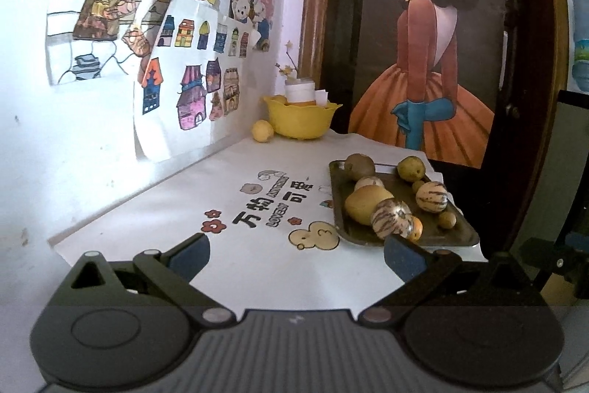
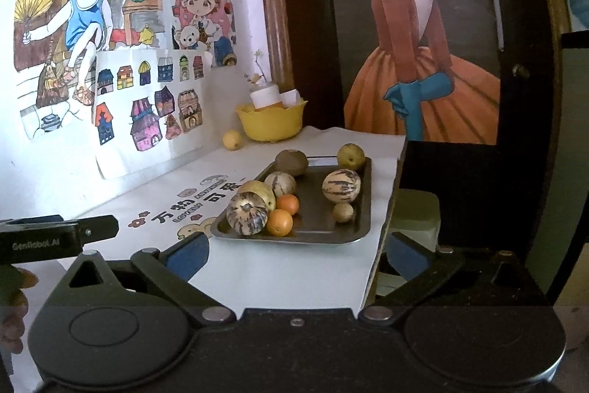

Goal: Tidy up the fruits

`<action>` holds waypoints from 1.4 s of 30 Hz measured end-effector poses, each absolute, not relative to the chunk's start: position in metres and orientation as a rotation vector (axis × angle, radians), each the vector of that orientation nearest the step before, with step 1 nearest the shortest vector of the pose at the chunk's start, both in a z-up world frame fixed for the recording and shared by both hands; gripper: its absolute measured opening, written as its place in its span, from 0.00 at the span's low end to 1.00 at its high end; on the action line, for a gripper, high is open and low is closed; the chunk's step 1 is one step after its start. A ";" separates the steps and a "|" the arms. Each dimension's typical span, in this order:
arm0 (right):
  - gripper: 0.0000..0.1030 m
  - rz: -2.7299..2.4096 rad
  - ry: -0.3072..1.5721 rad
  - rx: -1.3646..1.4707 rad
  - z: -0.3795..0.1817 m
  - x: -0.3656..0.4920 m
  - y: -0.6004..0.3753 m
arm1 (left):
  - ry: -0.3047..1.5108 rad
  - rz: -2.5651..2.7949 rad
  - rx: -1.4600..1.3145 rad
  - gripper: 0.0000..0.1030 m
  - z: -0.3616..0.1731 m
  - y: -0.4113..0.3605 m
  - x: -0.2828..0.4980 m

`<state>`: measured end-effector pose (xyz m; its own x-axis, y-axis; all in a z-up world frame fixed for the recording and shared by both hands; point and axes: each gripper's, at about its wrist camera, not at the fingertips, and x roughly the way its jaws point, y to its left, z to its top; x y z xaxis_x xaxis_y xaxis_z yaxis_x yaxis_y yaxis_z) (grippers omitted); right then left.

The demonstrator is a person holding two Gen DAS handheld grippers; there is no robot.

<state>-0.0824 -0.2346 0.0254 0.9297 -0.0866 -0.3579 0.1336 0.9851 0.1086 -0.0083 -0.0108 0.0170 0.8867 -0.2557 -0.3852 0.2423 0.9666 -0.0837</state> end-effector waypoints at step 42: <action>0.99 -0.155 0.306 0.015 -0.007 -0.104 -0.203 | 0.421 -0.218 -0.043 1.00 -0.016 0.000 -0.035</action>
<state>-0.1044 -0.2032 -0.0071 0.9418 -0.1493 -0.3011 0.1537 0.9881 -0.0091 -0.0352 0.0002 -0.0163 0.8898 -0.2191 -0.4003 0.2013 0.9757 -0.0866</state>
